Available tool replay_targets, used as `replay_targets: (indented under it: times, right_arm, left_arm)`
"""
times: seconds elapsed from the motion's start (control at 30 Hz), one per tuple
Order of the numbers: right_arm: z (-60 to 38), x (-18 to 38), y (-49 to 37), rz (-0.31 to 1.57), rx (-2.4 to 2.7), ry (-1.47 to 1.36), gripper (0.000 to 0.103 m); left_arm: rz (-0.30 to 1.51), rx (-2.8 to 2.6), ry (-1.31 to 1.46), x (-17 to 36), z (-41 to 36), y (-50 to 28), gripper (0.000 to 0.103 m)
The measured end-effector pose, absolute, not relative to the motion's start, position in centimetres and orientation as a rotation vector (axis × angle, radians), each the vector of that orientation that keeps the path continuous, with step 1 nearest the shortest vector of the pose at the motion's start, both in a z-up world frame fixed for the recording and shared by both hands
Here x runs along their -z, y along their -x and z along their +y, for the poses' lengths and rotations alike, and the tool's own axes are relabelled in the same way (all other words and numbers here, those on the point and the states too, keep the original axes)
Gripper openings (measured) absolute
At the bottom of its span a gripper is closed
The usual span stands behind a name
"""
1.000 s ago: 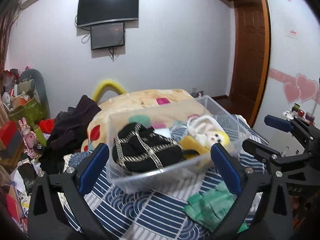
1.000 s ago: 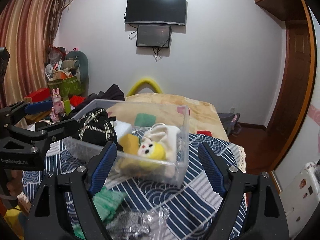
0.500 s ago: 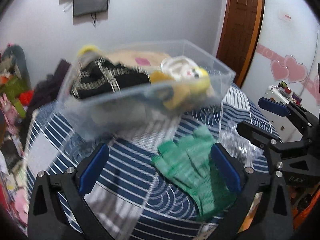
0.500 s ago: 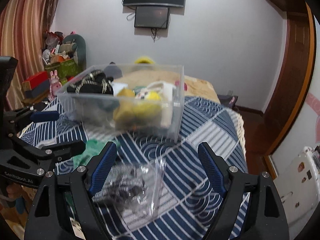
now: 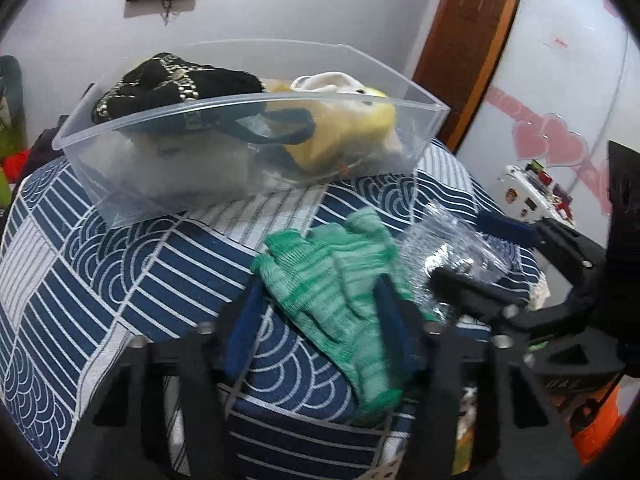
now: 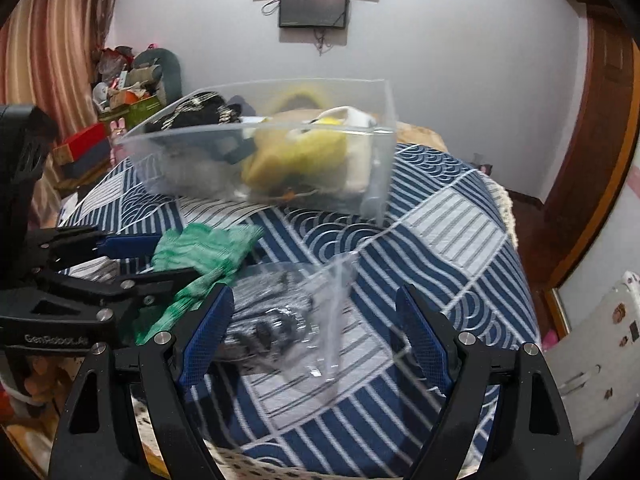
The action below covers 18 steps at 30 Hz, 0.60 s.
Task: Organize soft objects
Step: 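Grasp the green knit glove with left tool while right tool grasps the clear bag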
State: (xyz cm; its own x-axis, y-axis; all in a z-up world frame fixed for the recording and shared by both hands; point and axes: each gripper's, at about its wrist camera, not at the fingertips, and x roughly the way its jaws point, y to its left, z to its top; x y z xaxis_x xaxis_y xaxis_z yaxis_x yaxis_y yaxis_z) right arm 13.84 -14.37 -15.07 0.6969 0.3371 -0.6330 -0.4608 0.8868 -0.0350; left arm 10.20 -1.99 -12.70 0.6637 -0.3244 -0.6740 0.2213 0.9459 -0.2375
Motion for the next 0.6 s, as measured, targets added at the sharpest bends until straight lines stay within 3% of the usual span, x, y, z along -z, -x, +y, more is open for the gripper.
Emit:
replay_targets:
  times: [0.1, 0.2, 0.27, 0.6]
  right_arm:
    - [-13.4, 15.6, -13.6, 0.678, -0.480, 0.220, 0.080]
    - [-12.5, 16.2, -13.1, 0.685, -0.522, 0.230, 0.064]
    - [-12.3, 16.2, -12.9, 0.684, -0.540, 0.229, 0.050]
    - [-12.8, 15.3, -13.0, 0.644, -0.515, 0.219, 0.030]
  left_arm:
    - [0.782, 0.322, 0.137, 12.6, -1.9, -9.8, 0.024]
    - [0.777, 0.324, 0.140, 12.4, -1.7, -9.2, 0.016]
    - [0.770, 0.312, 0.140, 12.2, -1.3, -8.8, 0.013]
    - [0.704, 0.244, 0.168, 9.8, 1.8, -7.7, 0.011]
